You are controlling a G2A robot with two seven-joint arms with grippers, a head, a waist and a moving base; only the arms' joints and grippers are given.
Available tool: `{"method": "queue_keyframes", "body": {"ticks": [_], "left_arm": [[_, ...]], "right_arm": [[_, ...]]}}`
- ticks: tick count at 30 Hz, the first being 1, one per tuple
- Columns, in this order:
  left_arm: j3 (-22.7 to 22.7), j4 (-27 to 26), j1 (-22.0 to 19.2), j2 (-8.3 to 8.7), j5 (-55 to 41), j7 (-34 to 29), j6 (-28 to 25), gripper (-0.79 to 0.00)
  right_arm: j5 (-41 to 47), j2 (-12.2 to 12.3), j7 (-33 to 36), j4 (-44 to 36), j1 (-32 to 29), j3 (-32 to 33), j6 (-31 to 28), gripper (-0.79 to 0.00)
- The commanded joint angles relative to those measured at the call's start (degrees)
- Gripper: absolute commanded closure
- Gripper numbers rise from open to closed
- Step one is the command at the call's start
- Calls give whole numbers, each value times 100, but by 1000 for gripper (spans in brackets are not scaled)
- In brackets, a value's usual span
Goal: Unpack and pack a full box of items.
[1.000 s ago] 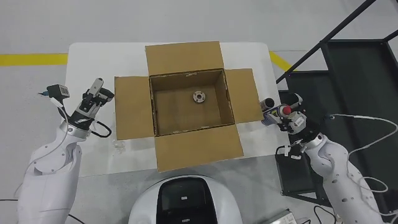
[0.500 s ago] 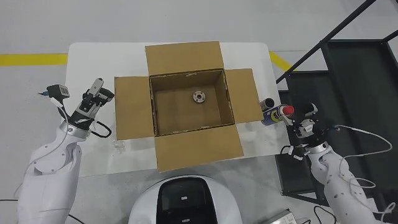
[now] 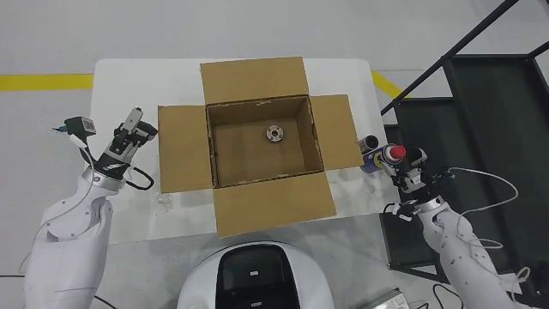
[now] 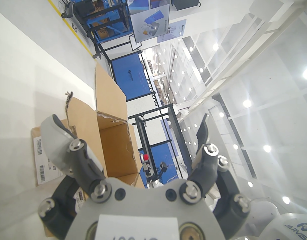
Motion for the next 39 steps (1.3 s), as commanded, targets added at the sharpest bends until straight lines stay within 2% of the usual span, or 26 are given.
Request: {"method": "queue_keyframes", "body": {"ticks": [1,19,20,21,22,34,39], "left_arm": [[0,0,0,0,0,0,0,-785],[0,0,0,0,0,0,0,-785],[0,0,0,0,0,0,0,-785],[0,0,0,0,0,0,0,-785],[0,0,0,0,0,0,0,-785],[0,0,0,0,0,0,0,-785],[0,0,0,0,0,0,0,-785]], "right_arm": [[-49,-18,-31,143,83,-77,17,-785],[-352,-183,-239,1359,1022,-717,-192,-785],[-367,-189,-276,1411,1059,-740,-212,-456],[-382,-193,-308,1462,1093,-762,-220,-194],[-403,-198,-337,1505,1125,-785,-235,0],[-513,-232,-757,1809,1302,-982,-419,0],[-598,-197,-1128,1738,1212,-979,-435,0]]}}
